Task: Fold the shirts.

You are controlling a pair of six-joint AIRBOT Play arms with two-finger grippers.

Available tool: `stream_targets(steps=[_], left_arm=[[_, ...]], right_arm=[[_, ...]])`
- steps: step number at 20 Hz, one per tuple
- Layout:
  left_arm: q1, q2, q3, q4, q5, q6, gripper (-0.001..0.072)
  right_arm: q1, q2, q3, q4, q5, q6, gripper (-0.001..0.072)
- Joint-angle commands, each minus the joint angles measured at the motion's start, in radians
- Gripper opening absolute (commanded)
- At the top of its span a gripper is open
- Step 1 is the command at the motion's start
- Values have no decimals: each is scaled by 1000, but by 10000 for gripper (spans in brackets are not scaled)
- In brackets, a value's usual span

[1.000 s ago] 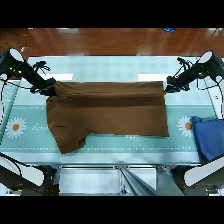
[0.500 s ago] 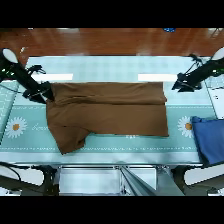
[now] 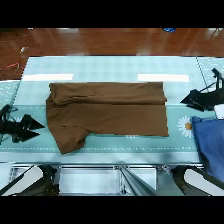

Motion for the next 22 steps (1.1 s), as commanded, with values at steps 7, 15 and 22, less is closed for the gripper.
stream_targets(steps=[7,15,22], left_arm=[[-44,91,-207,-41,137,6,509],[-319,-29,-209,-121,291,6,26],[-320,-11,-153,-125,199,35,20]], right_arm=[[-11,107,-176,136,-52,-60,408],[-25,107,-176,92,0,-56,408],[-148,107,-320,-116,135,80,408]])
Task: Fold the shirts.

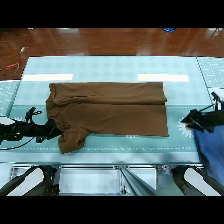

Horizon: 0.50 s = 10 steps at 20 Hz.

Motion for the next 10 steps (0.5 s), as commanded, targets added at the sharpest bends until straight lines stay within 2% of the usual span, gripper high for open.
stream_targets(steps=[1,4,8,10], left_arm=[[-9,2,14,-16,-37,6,20],[-9,3,14,-15,-39,6,20],[-9,3,14,-15,-40,6,20],[-9,3,14,-15,-43,6,20]], right_arm=[[-24,0,-101,13,36,9,408],[-17,-10,-130,46,14,11,408],[136,-57,-130,37,-35,28,408],[184,-107,-129,80,-90,39,408]])
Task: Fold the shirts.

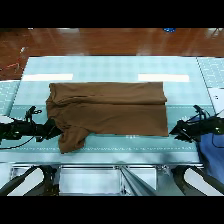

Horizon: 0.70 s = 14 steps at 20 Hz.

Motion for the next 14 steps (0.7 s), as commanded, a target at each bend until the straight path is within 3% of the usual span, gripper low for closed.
stream_targets(steps=[1,4,5,6,7,8,14], left_arm=[[0,1,1,-1,-5,-1,20],[0,1,1,-2,-5,-1,20],[0,1,1,-2,-5,-1,20],[0,1,1,-2,-6,-1,20],[0,1,2,-1,-12,0,20],[0,1,7,-1,-19,0,20],[1,21,153,2,-87,7,20]], right_arm=[[92,-76,-6,75,-86,10,408],[154,-129,-6,154,-165,-4,406],[167,-129,-5,196,-191,-21,360],[173,-129,3,240,-197,-51,244],[172,-128,13,281,-188,-104,78],[172,-126,26,313,-169,-158,26],[171,-26,119,242,-89,-166,25]])
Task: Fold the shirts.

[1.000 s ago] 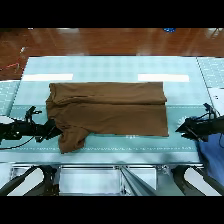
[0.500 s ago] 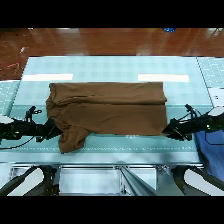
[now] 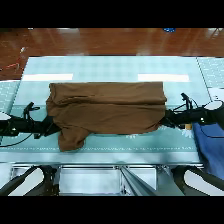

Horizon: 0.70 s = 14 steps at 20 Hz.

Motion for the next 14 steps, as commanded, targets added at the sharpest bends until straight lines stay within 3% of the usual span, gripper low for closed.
stream_targets(steps=[1,4,8,14], left_arm=[[1,8,115,0,-59,5,20],[0,7,237,0,-101,5,20],[0,-25,389,-7,-33,-33,20],[-63,-261,628,-34,-23,-68,20]], right_arm=[[3,62,59,-56,58,-2,25],[3,90,110,-113,86,23,25],[3,87,167,-112,29,35,25],[5,-87,348,-14,-15,38,25]])
